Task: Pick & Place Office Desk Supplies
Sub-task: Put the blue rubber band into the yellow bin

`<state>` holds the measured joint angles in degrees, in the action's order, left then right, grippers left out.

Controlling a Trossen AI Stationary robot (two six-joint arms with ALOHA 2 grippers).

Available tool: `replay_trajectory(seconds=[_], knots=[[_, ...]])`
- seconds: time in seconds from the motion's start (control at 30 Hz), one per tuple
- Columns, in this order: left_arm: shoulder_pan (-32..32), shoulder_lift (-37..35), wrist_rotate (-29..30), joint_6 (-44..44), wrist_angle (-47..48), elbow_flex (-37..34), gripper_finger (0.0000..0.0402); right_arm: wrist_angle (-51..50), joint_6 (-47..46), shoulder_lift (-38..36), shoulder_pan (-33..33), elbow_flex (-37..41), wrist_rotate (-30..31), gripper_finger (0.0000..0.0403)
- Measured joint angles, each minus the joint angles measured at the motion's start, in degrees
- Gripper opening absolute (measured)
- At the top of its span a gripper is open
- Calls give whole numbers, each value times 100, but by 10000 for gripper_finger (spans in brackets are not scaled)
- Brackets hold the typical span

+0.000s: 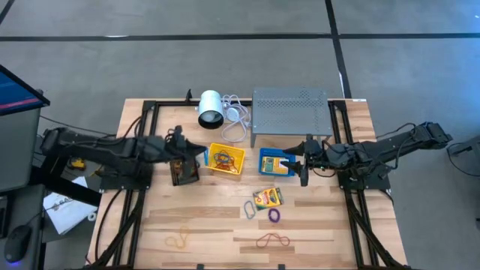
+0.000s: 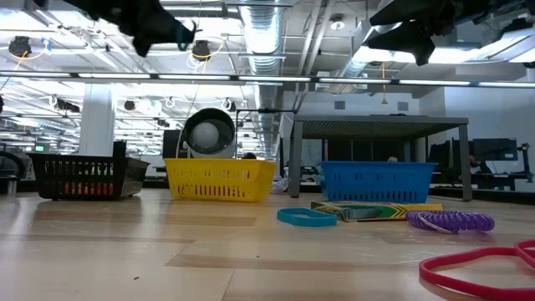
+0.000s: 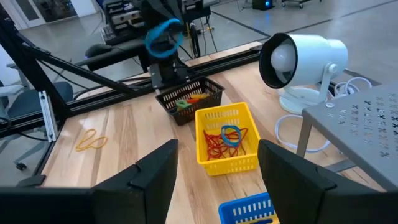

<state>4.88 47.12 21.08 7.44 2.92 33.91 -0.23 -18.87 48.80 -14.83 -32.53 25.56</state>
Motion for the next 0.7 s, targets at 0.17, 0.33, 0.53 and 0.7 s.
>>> replay_trajectory(seconds=[0.17, 0.33, 0.53, 0.7], knots=[[-891, 321, -1004, 6, -99, 0, 0, -13, -4, 0, -4, 0, -1, 217], [-1539, 911, -1978, 179, -481, 0, 0, -13, -4, 0, -9, 0, 0, 217], [-1834, 1812, -2616, 183, -1301, 4, 0, -17, -16, 0, -9, 0, -2, 217], [-2046, 2399, -2632, 184, -1274, 4, 0, -91, -20, 2, -26, 0, -2, 217]])
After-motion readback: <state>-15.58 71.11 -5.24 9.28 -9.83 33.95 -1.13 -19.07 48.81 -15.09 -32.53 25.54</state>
